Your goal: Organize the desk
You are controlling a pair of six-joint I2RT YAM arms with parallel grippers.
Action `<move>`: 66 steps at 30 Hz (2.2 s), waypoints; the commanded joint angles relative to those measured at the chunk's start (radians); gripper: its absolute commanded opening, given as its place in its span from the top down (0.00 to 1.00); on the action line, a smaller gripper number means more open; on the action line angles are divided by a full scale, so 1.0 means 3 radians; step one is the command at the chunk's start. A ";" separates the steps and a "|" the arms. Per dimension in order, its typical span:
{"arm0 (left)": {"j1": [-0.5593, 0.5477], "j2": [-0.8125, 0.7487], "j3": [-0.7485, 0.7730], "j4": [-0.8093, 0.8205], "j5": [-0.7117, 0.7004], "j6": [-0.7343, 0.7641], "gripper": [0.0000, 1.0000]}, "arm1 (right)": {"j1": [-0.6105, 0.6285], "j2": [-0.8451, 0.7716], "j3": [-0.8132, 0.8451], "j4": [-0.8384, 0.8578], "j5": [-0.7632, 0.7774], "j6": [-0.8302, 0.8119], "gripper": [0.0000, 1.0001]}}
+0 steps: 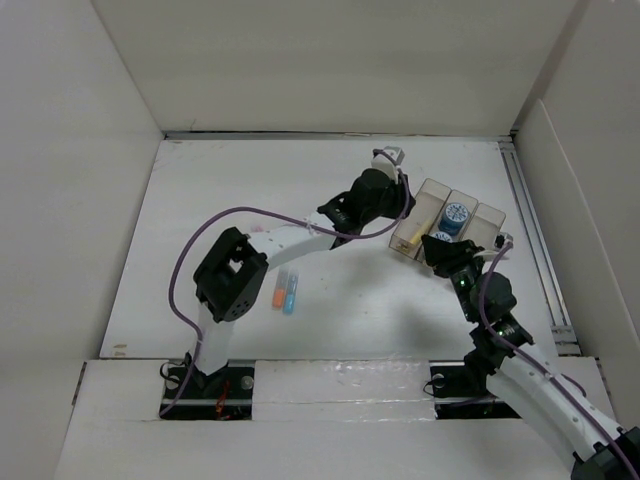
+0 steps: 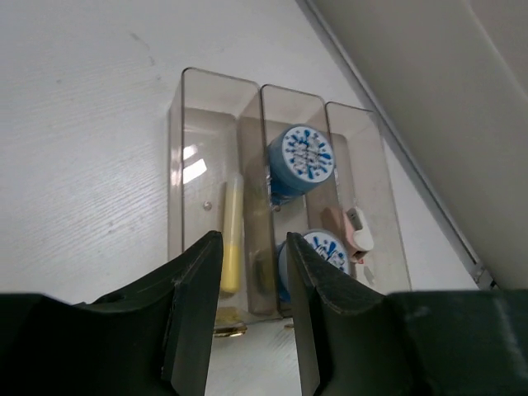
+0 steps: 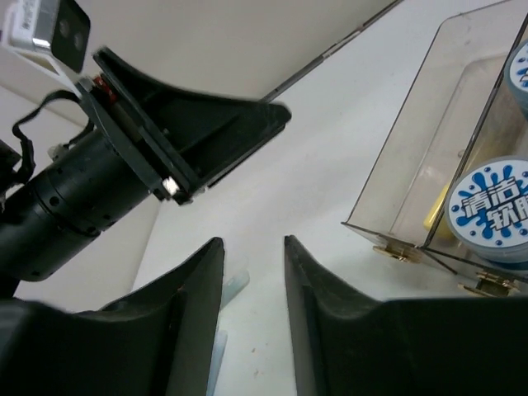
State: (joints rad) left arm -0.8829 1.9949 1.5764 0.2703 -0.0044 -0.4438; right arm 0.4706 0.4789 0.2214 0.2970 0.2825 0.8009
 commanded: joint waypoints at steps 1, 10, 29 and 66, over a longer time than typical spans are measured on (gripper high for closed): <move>0.0064 -0.0324 -0.0380 0.0025 -0.0424 -0.0095 0.67 | -0.0019 -0.0017 0.0121 0.0150 -0.0057 -0.0026 0.60; 0.0559 -0.1699 -0.2250 0.0015 -0.1569 -0.0739 0.66 | -0.0019 0.0310 0.0177 0.0303 -0.0261 -0.0057 0.99; 0.1470 -0.1931 -0.2969 -0.0201 -0.1709 -0.1170 0.57 | 0.0011 0.1129 0.0341 0.0656 -0.0742 -0.0103 0.52; 0.1332 -0.1363 -0.2483 -0.0645 -0.1913 -0.1026 0.82 | 0.0042 0.1078 0.0346 0.0626 -0.0686 -0.0134 0.51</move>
State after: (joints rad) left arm -0.4889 1.6169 0.8135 0.0986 -0.5766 -0.7692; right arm 0.4728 0.8162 0.2806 0.4351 0.0715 0.7780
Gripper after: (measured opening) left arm 0.162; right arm 0.487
